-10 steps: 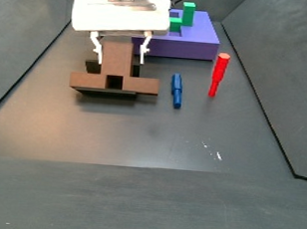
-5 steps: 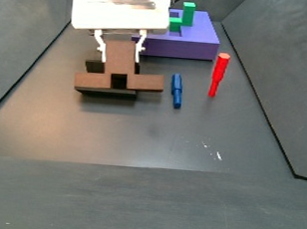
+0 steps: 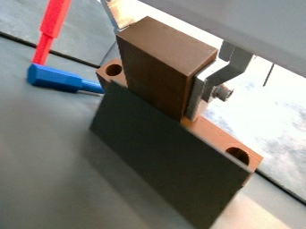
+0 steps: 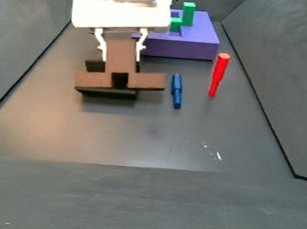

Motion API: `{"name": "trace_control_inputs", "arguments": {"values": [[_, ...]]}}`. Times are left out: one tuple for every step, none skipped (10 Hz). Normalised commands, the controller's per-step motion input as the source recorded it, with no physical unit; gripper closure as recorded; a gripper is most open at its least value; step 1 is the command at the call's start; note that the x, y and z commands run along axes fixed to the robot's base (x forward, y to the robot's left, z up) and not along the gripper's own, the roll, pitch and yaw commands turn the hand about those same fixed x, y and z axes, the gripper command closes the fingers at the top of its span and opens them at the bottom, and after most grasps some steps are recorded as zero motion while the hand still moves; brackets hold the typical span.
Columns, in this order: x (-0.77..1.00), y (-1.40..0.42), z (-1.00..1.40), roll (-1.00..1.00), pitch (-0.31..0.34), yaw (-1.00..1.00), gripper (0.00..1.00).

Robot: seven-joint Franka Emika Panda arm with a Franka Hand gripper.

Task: Pick up the brown object. Move up. Place the brown object on the fixture. Regrasp the brown object. Move to above the board. Insert the brown object.
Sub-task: Regrasp the brown object, then move to above the board.

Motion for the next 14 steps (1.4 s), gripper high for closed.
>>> {"name": "trace_control_inputs", "arguments": {"values": [[0.00,0.00,0.00,0.00,0.000,0.00,1.00],[0.00,0.00,0.00,0.00,0.000,0.00,1.00],[0.00,0.00,0.00,0.00,0.000,0.00,1.00],[0.00,0.00,0.00,0.00,0.000,0.00,1.00],[0.00,0.00,0.00,0.00,0.000,0.00,1.00],[0.00,0.00,0.00,0.00,0.000,0.00,1.00],[0.00,0.00,0.00,0.00,0.000,0.00,1.00],[0.00,0.00,1.40,0.00,0.000,0.00,1.00],[0.00,-0.02,1.40,-0.04,-0.016,-0.03,1.00],[-0.01,-0.03,1.40,-0.10,-0.021,-0.05,1.00],[-0.02,0.00,1.40,-0.08,-0.012,-0.03,1.00],[0.00,-0.02,1.40,-0.04,0.041,-0.03,1.00],[-0.01,-0.03,1.40,-0.02,0.049,-0.03,1.00],[0.00,-0.03,1.40,-0.01,0.060,-0.01,1.00]]}}
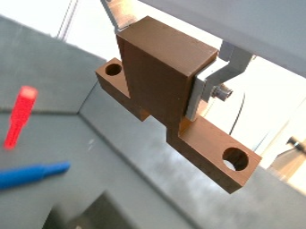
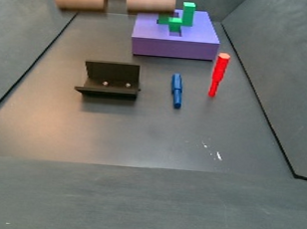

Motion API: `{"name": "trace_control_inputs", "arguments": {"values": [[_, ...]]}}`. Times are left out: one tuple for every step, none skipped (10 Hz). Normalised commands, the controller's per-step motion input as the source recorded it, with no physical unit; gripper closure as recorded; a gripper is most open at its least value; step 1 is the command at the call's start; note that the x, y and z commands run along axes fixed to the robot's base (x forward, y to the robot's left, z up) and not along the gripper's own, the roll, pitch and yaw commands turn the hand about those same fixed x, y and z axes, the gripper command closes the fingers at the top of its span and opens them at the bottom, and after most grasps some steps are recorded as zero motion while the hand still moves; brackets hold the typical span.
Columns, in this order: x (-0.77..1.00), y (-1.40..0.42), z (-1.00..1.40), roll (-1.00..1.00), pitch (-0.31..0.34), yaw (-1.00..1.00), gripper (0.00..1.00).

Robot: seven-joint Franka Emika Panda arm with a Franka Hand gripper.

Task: Pick up the brown object. Move up. Place the brown object on the fixture. Regrasp the brown object. Move to above the board. Insert the brown object.
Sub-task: Move to above the board.

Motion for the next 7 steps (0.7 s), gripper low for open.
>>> {"name": "trace_control_inputs", "arguments": {"values": [[0.03,-0.05,1.40,-0.01,0.075,0.00,1.00],[0.02,-0.03,0.61,-0.01,0.092,0.00,1.00],[-0.79,-1.40,0.27,-1.00,0.022,-0.01,1.00],[-0.79,-1.40,0.24,-1.00,0.013,-0.01,1.00],[-0.85,-1.40,0.26,-1.00,-0.004,0.00,1.00],[-0.87,-1.40,0.23,-1.00,-0.006,0.00,1.00],[-0.85,-1.40,0.22,-1.00,-0.009,0.00,1.00]]}}
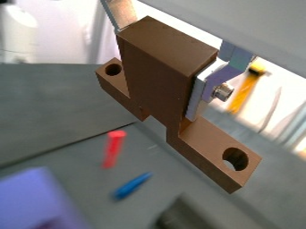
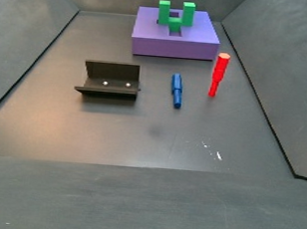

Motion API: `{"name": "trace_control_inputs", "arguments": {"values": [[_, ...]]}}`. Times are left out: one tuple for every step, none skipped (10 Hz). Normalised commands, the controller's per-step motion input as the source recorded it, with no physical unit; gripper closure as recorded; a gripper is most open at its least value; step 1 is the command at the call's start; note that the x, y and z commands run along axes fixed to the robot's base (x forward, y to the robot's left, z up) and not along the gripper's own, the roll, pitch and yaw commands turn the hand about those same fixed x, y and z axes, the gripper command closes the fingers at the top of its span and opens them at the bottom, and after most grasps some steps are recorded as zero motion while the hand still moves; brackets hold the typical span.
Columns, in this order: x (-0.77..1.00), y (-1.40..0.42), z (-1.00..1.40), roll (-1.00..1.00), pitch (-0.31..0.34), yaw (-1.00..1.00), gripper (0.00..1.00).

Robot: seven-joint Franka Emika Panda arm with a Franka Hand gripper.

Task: Pick up the brown object. Move up. Place the brown object on the fixture. Regrasp the brown object. Move to above the board. Insert the brown object.
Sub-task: Move to above the board, then insert the brown object.

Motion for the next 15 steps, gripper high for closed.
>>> {"name": "trace_control_inputs", "arguments": {"values": [[-0.88,-1.40,0.23,-1.00,-0.014,0.01,1.00],[-0.44,-0.66,0.10,-1.00,-0.024,0.00,1.00],[-0.24,-0.31,0.04,-1.00,-0.029,0.00,1.00],[-0.16,-0.18,0.02,-1.00,-0.027,0.00,1.00],[-0.11,-0.09,0.03,-0.91,-0.033,-0.01,1.00],[-0.07,-0.03,0.00,-0.60,-0.039,0.00,1.00],[-0.05,-0.01,0.00,-0.41,-0.035,0.00,1.00],[-0.04,-0.01,0.00,-0.30,-0.035,0.00,1.00],[0.00,0.00,-0.18,-0.02,0.000,-0.03,1.00],[0.01,0.00,-0.28,-0.02,0.039,-0.01,1.00],[0.00,0.00,-0.36,-0.07,0.000,0.00,1.00],[0.27,0.00,-0.26,-0.21,0.043,-0.01,1.00],[0.44,0.00,-0.24,-0.35,0.041,-0.54,1.00],[0.00,-0.08,-0.10,-0.25,-0.026,-0.79,1.00],[0.00,-0.08,-0.09,-0.24,-0.031,-0.79,1.00]]}}
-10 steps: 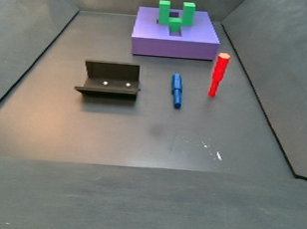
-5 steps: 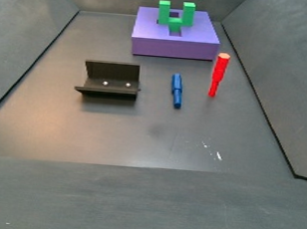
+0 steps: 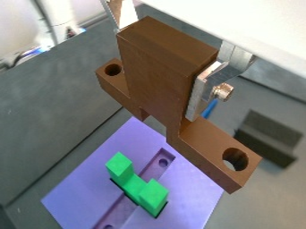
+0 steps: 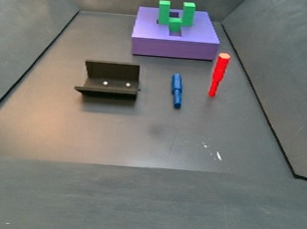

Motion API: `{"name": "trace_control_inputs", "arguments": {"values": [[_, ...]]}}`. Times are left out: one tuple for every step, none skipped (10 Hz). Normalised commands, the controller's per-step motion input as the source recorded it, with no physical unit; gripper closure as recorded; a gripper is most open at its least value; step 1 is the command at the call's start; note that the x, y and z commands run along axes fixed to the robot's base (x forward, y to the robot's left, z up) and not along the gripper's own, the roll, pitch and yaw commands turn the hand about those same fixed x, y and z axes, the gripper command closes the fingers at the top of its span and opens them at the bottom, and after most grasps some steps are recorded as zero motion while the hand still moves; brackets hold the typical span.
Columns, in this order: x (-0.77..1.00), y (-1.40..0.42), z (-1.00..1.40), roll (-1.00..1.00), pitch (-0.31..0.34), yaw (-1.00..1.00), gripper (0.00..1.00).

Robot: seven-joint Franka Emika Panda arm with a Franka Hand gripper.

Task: Pick up the brown object. Move up. Place the brown object on the fixture. Regrasp the brown object. Move to above the board. Insert the brown object.
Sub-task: Insert the brown object.

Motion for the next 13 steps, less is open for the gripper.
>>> {"name": "trace_control_inputs", "arguments": {"values": [[0.00,-0.08,-0.09,-0.24,-0.033,-0.80,1.00],[0.00,-0.08,-0.09,-0.24,-0.034,-0.80,1.00],[0.00,-0.08,-0.09,-0.24,-0.034,-0.80,1.00],[0.00,-0.08,-0.09,-0.24,-0.036,-0.80,1.00],[0.00,-0.08,-0.09,-0.24,-0.036,-0.80,1.00],[0.00,-0.09,-0.09,-0.24,-0.036,-0.80,1.00],[0.00,-0.09,-0.09,-0.24,-0.036,-0.80,1.00],[0.00,-0.08,-0.15,-0.22,-0.056,-0.82,1.00],[-0.02,-0.05,-0.38,-0.14,-0.090,-0.91,1.00],[-0.03,-0.02,-0.53,-0.09,-0.076,-0.97,1.00],[-0.04,-0.01,-0.60,-0.06,-0.080,-1.00,1.00],[-0.05,0.00,-0.61,-0.06,-0.081,-1.00,1.00],[-0.04,0.00,-0.59,-0.06,-0.067,-0.99,1.00]]}}
